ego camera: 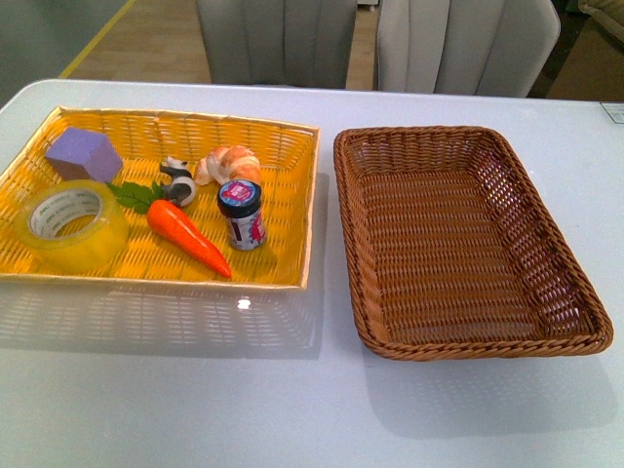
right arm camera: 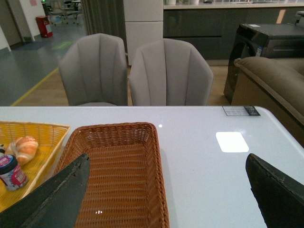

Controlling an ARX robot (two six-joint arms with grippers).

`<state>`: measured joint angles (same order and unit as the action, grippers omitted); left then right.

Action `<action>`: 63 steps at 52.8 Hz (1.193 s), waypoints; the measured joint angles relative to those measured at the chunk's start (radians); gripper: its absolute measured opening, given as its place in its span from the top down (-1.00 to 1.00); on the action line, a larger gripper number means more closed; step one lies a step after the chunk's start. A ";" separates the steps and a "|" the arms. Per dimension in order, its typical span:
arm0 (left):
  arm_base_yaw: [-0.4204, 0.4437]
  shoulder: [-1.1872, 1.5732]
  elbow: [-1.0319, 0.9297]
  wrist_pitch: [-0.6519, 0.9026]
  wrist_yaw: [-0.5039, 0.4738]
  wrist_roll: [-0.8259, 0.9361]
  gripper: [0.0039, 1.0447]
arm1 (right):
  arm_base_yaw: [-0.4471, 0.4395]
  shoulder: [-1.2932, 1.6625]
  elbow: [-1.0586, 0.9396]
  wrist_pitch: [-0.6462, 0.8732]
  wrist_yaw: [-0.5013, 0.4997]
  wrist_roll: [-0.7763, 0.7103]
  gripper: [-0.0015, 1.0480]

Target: Move tape to another basket

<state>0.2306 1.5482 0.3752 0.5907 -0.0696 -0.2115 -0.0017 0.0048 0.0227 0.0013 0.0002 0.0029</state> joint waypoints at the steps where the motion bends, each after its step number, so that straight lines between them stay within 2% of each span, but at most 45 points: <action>1: 0.003 0.019 0.011 0.002 0.004 0.007 -0.83 | 0.000 0.000 0.000 0.000 0.000 0.000 -0.83; 15: -0.008 0.153 0.117 0.003 0.013 0.061 -0.83 | 0.000 0.000 0.000 0.000 0.000 0.000 -0.83; 48: -0.140 0.385 0.305 0.012 0.044 0.078 -0.83 | 0.000 0.000 0.000 0.000 0.000 0.000 -0.83; 63: -0.164 0.508 0.428 -0.023 0.056 0.112 -0.83 | 0.000 0.000 0.000 0.000 0.000 0.000 -0.83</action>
<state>0.0662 2.0563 0.8028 0.5674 -0.0135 -0.0998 -0.0017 0.0048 0.0227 0.0013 0.0002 0.0029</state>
